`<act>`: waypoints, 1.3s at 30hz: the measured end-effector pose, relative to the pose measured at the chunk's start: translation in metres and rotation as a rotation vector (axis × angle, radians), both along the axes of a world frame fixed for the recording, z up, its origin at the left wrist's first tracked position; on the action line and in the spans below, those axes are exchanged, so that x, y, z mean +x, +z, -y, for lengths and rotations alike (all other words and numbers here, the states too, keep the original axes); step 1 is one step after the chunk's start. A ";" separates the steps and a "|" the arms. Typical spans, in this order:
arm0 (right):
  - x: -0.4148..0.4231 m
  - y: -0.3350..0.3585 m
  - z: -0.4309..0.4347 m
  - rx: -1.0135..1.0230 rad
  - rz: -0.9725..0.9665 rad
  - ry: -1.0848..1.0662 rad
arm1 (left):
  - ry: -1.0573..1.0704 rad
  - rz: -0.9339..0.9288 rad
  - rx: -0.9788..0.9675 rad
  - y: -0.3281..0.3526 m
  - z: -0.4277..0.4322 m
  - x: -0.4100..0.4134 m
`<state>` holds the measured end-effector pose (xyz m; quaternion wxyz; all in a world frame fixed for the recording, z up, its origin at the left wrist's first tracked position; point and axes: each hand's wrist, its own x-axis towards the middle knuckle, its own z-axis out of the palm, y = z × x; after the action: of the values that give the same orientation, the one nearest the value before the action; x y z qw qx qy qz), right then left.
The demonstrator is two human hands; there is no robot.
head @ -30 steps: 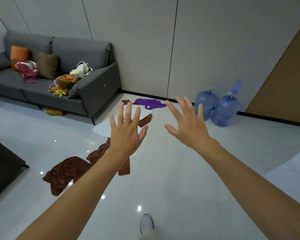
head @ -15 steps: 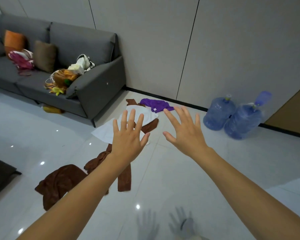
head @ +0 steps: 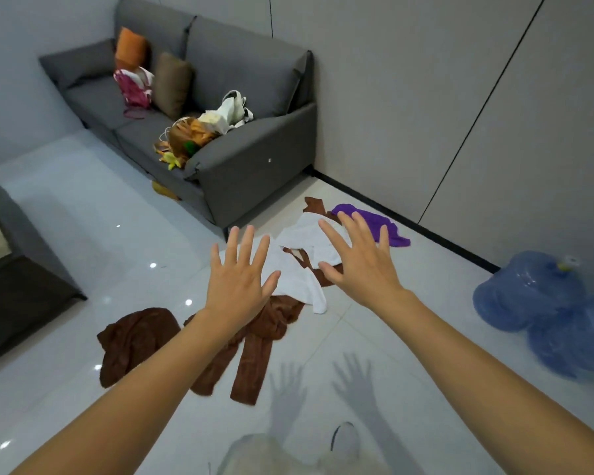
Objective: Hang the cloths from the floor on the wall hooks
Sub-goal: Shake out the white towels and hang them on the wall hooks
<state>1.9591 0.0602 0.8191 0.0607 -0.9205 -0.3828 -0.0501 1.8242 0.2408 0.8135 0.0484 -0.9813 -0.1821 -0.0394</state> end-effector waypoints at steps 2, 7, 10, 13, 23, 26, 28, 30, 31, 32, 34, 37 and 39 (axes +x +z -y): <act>0.034 0.000 -0.012 -0.023 -0.025 0.050 | 0.045 -0.006 -0.025 -0.002 -0.004 0.025; 0.108 -0.020 -0.054 -0.053 -0.023 0.143 | 0.158 -0.031 -0.034 -0.017 -0.029 0.084; 0.153 -0.032 -0.086 -0.100 -0.034 0.179 | 0.208 -0.041 -0.053 -0.032 -0.055 0.121; 0.193 -0.043 -0.120 -0.120 -0.044 0.213 | 0.229 -0.059 -0.055 -0.048 -0.083 0.157; 0.297 -0.095 -0.218 -0.205 -0.141 0.318 | 0.304 -0.167 -0.085 -0.090 -0.159 0.253; 0.323 -0.129 -0.236 -0.031 -0.124 0.448 | 0.353 -0.156 -0.119 -0.110 -0.171 0.277; 0.344 -0.166 -0.245 0.069 -0.104 0.507 | 0.376 -0.158 -0.122 -0.134 -0.177 0.291; 0.364 -0.204 -0.257 0.065 -0.180 0.511 | 0.423 -0.174 -0.133 -0.167 -0.180 0.306; 0.371 -0.223 -0.263 0.041 -0.220 0.519 | 0.458 -0.172 -0.137 -0.187 -0.180 0.312; 0.379 -0.247 -0.269 0.042 -0.231 0.538 | 0.486 -0.164 -0.145 -0.210 -0.180 0.319; 0.393 -0.302 -0.281 0.042 -0.261 0.570 | 0.521 -0.169 -0.196 -0.267 -0.183 0.332; 0.404 -0.398 -0.297 0.117 -0.322 0.580 | 0.570 -0.039 -0.213 -0.365 -0.194 0.348; 0.411 -0.468 -0.308 0.147 -0.374 0.567 | 0.571 0.049 -0.199 -0.441 -0.205 0.352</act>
<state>2.3701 0.3685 0.3512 0.2077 -0.7640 -0.6007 0.1108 2.1765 0.4454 0.3730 -0.0433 -0.8890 -0.4549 -0.0298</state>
